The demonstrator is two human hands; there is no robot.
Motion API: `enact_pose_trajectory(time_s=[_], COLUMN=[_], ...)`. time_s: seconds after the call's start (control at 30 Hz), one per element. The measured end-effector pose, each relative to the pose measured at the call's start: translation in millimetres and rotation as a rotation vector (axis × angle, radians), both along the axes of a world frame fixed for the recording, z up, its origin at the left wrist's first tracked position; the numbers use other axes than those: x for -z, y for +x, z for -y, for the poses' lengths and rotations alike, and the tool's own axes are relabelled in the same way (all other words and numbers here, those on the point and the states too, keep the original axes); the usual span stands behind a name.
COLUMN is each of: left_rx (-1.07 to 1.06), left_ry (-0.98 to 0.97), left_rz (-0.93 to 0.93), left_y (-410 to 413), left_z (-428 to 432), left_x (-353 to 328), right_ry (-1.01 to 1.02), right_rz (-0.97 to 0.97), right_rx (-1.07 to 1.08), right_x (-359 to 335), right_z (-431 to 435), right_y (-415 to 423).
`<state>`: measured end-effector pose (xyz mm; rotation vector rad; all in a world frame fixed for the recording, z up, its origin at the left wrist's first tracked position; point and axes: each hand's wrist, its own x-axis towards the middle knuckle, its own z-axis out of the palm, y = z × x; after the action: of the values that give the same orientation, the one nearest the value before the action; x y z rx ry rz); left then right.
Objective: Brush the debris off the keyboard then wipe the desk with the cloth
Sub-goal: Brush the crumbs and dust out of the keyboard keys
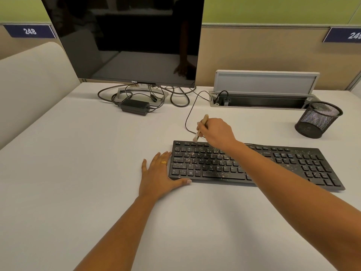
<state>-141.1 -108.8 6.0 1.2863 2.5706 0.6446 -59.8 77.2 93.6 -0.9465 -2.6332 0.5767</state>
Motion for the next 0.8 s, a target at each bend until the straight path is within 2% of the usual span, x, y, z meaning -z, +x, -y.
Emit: enact_pose_trajectory(time_s=[0.1, 0.27, 0.47, 0.63, 0.8], left_rx=[-0.001, -0.005, -0.009, -0.011, -0.007], left_ry=[0.001, -0.005, -0.009, -0.013, -0.013], left_rz=[-0.002, -0.011, 0.004, 0.011, 0.008], left_y=[0.4, -0.5, 1.9, 1.8, 1.6], left_z=[0.0, -0.4, -0.6, 0.0, -0.1], left_x=[-1.0, 1.1, -3.3, -3.6, -3.3], right_ry=[0.027, -0.032, -0.022, -0.139, 0.024], right_rz=[0.046, -0.021, 0.024, -0.036, 0.074], right_rx=[-0.010, 0.025, 0.002, -0.085, -0.083], right_x=[0.5, -1.7, 0.2, -1.1, -2.2], right_z=[3.6, 1.0, 1.7, 6.1, 4.9], right_y=[-0.6, -3.9, -3.1, -6.1, 1.6])
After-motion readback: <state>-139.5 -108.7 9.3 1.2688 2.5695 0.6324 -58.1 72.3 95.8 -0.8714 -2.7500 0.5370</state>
